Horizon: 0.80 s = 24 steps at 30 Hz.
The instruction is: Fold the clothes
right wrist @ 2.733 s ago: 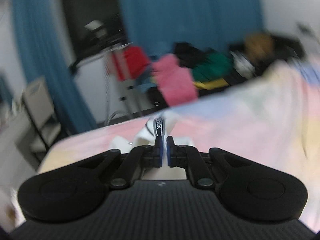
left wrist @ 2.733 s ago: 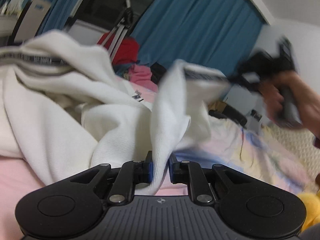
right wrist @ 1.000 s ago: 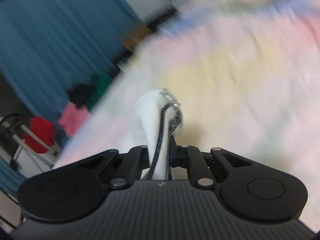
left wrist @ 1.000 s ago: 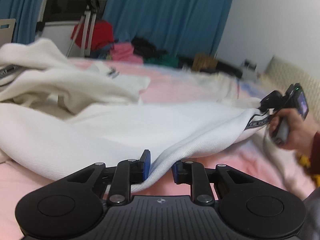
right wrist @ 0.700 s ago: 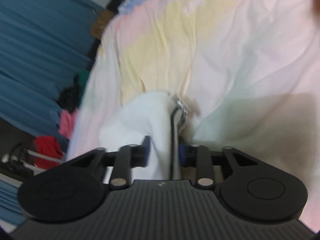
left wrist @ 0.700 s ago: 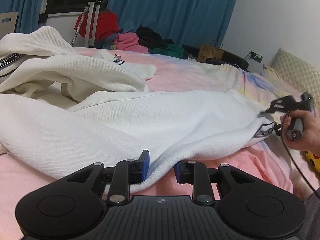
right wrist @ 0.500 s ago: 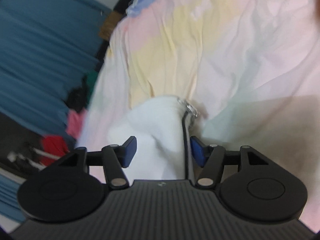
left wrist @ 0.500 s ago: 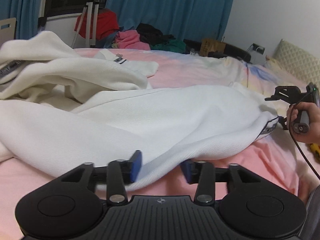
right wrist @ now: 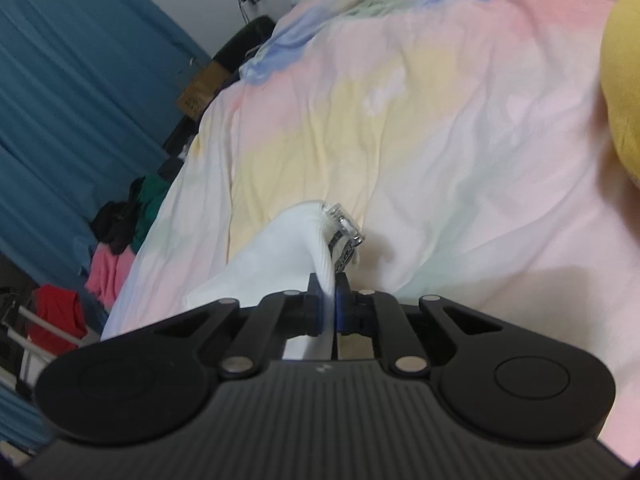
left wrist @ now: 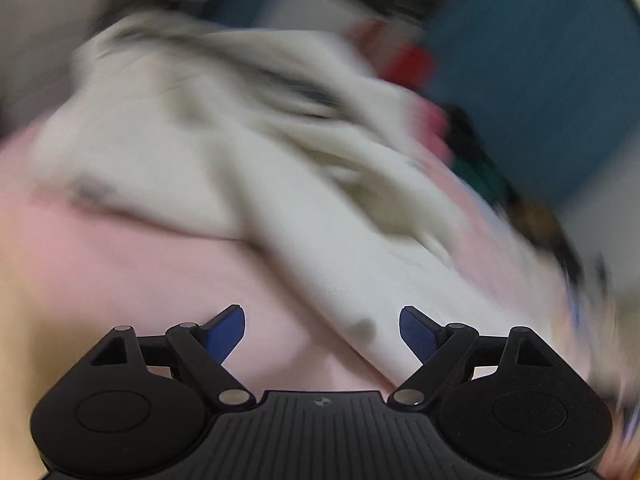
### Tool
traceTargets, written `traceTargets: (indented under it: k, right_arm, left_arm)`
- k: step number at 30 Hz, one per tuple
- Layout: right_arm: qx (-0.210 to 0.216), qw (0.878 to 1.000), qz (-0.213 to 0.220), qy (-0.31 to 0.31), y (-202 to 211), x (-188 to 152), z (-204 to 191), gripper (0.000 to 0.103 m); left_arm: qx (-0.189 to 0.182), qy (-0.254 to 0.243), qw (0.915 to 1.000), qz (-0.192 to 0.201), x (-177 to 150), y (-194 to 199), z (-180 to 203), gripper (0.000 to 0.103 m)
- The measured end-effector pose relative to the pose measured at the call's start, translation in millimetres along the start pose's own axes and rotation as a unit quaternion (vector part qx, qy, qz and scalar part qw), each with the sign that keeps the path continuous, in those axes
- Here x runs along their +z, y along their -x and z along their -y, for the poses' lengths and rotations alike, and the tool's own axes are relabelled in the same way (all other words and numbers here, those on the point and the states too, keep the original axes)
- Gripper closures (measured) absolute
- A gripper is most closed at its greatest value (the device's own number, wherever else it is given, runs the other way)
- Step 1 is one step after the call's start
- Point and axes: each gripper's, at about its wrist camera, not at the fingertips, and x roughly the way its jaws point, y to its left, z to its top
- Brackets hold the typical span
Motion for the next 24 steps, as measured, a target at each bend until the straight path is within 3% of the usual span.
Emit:
traceTargets:
  k: [1,2,4,6,9,13,15,19,24]
  right_arm:
    - [0.000,1.000,0.005,0.000,2,0,1,0.094]
    - [0.000,1.000,0.010,0.000,4,-1,2,0.095]
    - [-0.001,1.000,0.020,0.000,5,-2,1,0.094]
    - [0.002,1.000,0.028,-0.002,8,-3,1,0.095]
    - [0.006,0.999,0.035,-0.005,10,-1,1,0.095]
    - [0.011,0.999,0.035,-0.012,11,-1,3,0.095]
    - [0.011,0.999,0.034,-0.014,12,0,4,0.095]
    - [0.009,0.999,0.030,-0.021,13,0,7,0.095]
    - [0.001,0.999,0.023,-0.028,12,2,10,0.094]
  left_arm:
    - [0.002,0.064,0.9980,0.004,7,-3,-18,0.018]
    - [-0.007,0.145,0.9894,0.011,10,-6,-41,0.019]
    - [-0.038,0.241,0.9692,0.029,14,-10,-69,0.020]
    - [-0.070,0.318,0.9439,0.054,19,-12,-92,0.022]
    - [-0.071,0.347,0.9306,0.090,30,-10,-102,0.032]
    - [-0.045,0.351,0.9292,0.108,40,-10,-110,0.059]
    - [-0.041,0.353,0.9295,0.098,41,-8,-111,0.081]
    - [-0.049,0.345,0.9317,0.101,50,18,-107,0.089]
    - [-0.048,0.307,0.9423,0.124,86,97,-106,0.091]
